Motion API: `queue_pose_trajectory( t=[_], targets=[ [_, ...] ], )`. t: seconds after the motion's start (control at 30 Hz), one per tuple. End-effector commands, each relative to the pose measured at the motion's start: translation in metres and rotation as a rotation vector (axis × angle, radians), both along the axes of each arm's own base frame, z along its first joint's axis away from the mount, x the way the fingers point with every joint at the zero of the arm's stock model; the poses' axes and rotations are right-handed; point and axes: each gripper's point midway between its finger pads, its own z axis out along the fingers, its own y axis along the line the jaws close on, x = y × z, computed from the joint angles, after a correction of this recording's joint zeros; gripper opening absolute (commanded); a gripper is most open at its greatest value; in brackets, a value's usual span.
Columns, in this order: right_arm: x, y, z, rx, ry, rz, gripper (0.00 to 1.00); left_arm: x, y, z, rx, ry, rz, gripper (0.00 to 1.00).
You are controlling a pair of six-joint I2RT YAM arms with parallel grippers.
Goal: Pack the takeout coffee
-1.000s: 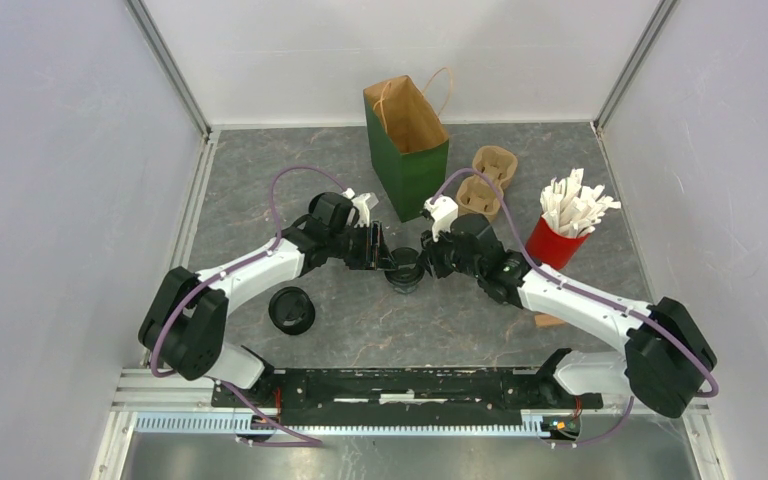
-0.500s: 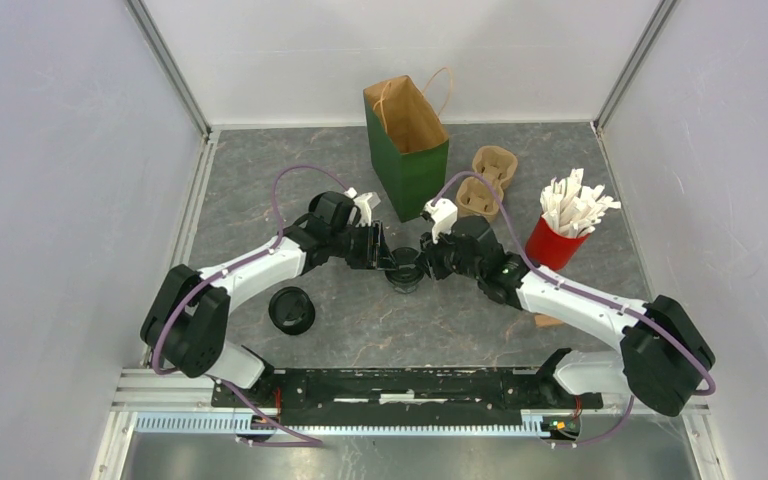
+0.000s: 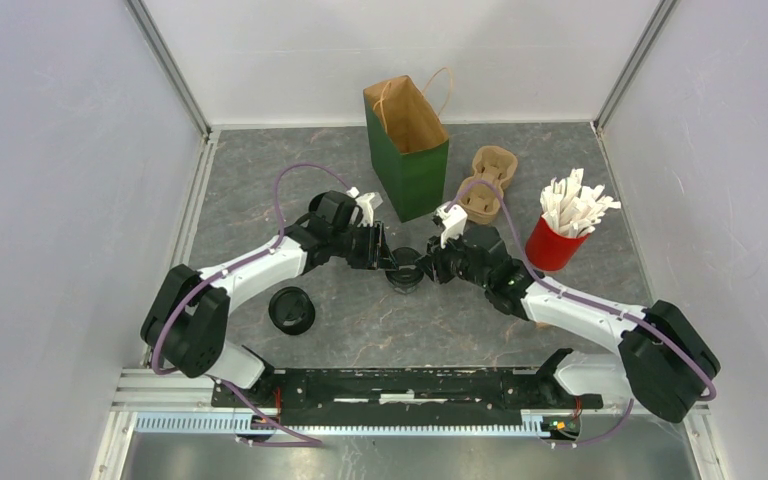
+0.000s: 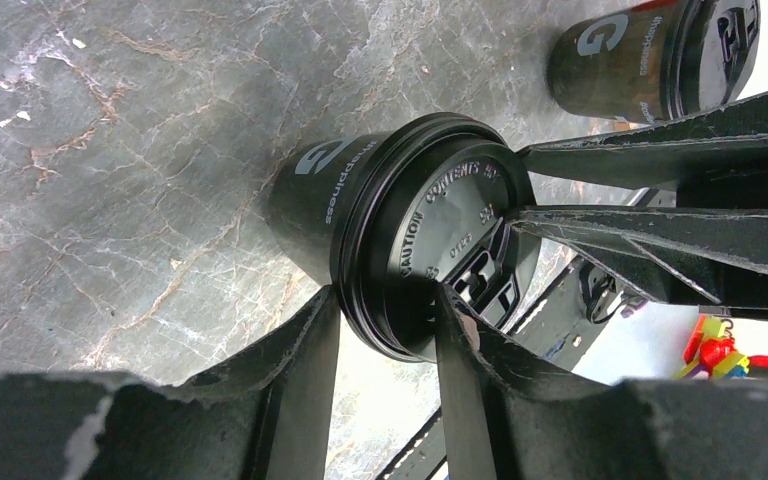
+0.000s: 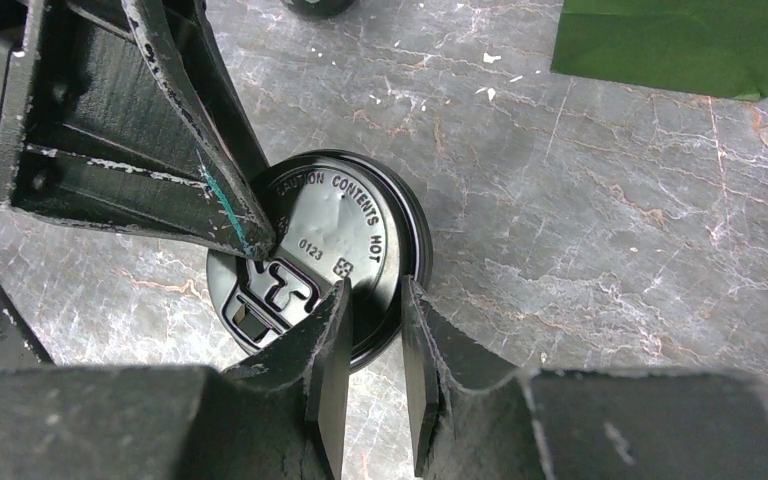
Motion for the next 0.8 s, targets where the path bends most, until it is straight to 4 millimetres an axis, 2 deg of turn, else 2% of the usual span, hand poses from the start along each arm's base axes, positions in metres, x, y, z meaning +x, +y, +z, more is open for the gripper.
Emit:
queue_pose_trajectory(
  t=[0.0,0.17,0.3,0.43,0.57,0.67,0.77],
  targets=[
    [-0.025,-0.031,-0.057,-0.116,0.151,-0.024,0.29,0.002,0.014,-0.017,0.106,-0.009,0.001,0.45],
    [-0.035,-0.035,-0.072,-0.093,0.195,-0.025,0.28,0.001,0.017,-0.026,0.127,0.005,0.002,0.44],
    [-0.041,-0.029,-0.071,-0.051,0.222,-0.005,0.28,0.002,0.014,-0.027,0.123,0.011,-0.011,0.44],
    [-0.03,-0.018,-0.034,0.022,0.168,0.012,0.3,0.003,0.009,-0.021,0.101,-0.005,-0.043,0.44],
    [-0.006,-0.025,0.0,0.049,0.068,-0.015,0.38,0.0,-0.001,-0.012,0.049,-0.02,-0.108,0.43],
    [0.005,-0.027,0.017,0.067,0.026,-0.011,0.46,-0.002,-0.004,-0.01,0.032,-0.02,-0.136,0.44],
    [0.009,-0.023,0.024,0.074,0.019,0.02,0.49,-0.002,-0.004,-0.011,0.037,-0.021,-0.143,0.44]
  ],
)
